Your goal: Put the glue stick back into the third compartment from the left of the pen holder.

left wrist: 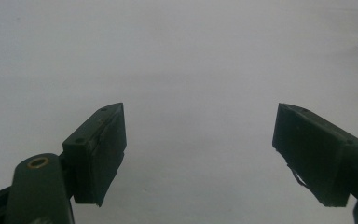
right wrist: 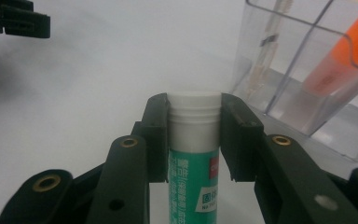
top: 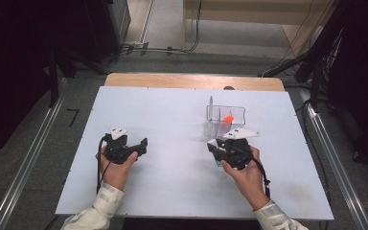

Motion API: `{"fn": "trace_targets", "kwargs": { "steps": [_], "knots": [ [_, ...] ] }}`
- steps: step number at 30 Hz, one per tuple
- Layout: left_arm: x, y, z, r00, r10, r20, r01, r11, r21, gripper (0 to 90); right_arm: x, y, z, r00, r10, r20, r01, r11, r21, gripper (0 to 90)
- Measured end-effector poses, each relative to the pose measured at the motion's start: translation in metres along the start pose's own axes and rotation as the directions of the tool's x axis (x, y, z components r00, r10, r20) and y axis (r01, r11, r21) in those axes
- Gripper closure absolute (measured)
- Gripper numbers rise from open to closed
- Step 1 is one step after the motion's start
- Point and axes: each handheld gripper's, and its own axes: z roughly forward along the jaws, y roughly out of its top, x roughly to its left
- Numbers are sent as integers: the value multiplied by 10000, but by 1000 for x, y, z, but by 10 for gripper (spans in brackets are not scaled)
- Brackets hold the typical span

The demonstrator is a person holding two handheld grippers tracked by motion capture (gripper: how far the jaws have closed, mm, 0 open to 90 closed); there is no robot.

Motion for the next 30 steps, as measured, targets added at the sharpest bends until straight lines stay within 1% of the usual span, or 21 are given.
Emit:
{"fn": "trace_targets", "kwargs": {
  "steps": [10,18,23,30],
  "knots": [
    [0,0,0,10000,15,-6,-15,10000,9,178,-18,9,-10,9988,255,426,-236,9988,-433,635],
    [0,0,1,10000,-10,-12,10,10000,5,178,-35,19,-18,9950,609,789,-542,9950,-844,635],
    [0,0,1,10000,-6,-15,6,10000,13,178,-41,25,-20,9927,782,922,-689,9925,-1008,635],
    [0,0,1,10000,-15,-1,15,10000,4,178,-49,30,-21,9905,907,1038,-788,9905,-1130,636]
  ]
}}
